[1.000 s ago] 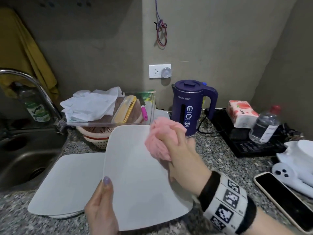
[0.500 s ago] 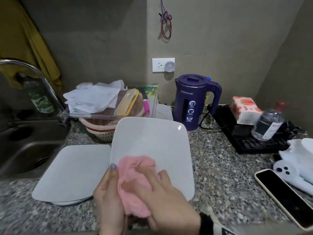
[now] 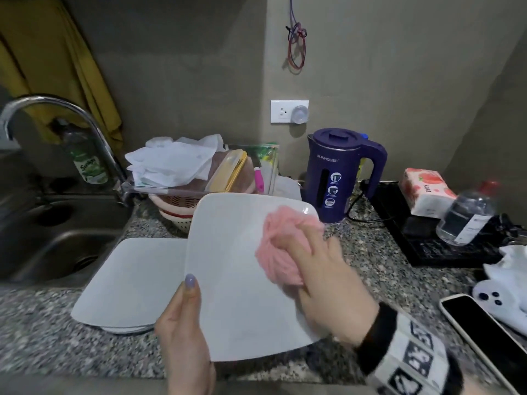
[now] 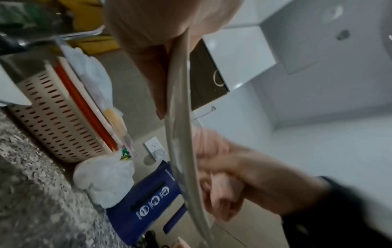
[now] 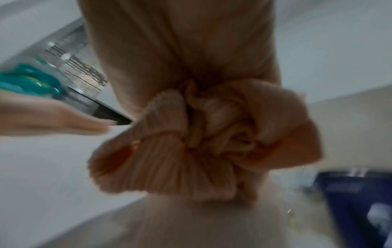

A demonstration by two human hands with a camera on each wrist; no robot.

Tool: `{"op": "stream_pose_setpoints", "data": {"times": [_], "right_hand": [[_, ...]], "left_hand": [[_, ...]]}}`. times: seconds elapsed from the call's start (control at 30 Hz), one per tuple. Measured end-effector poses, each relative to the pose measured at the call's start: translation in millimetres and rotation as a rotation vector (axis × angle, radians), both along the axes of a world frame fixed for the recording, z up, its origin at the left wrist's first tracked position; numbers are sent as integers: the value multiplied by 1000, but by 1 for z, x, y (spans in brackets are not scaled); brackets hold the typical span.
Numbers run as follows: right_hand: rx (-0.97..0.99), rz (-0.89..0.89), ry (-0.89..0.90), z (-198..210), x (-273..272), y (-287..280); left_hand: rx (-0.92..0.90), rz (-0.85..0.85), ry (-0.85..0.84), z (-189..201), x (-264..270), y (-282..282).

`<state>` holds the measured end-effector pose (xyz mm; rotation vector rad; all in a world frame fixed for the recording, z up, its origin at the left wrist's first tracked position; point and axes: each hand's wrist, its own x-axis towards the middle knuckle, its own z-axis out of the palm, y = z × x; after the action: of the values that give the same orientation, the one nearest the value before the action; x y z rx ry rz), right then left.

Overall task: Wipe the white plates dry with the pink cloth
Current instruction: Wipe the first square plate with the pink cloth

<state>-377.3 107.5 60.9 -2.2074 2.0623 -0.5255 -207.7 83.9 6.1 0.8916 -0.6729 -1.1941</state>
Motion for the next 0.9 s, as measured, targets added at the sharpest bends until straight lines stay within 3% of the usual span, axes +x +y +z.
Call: {"op": "stream_pose_setpoints", "data": {"times": [0.1, 0.17, 0.23, 0.33, 0.4, 0.57, 0.73, 0.83, 0.9], "right_hand": [[137, 324, -110, -18, 49, 24], [160, 417, -86, -26, 53, 28], [118, 352, -38, -35, 30, 29], [110, 114, -28, -48, -20, 29], [85, 50, -7, -44, -24, 26], [195, 459, -126, -40, 29, 35], [59, 190, -182, -43, 6, 32], [-11, 308, -219, -24, 32, 18], [-107, 281, -149, -3, 33, -6]], "left_hand": [[-9, 19, -22, -5, -1, -5], [-10, 51, -6, -8, 4, -9], [-24, 72, 17, -6, 8, -9], [-60, 70, -17, -2, 9, -3], [-58, 74, -12, -4, 8, -3], [-97, 83, -54, -3, 3, -13], [-185, 77, -108, 2, 6, -15], [-234, 46, -169, 3, -1, -14], [-267, 21, -200, 5, -6, -10]]}}
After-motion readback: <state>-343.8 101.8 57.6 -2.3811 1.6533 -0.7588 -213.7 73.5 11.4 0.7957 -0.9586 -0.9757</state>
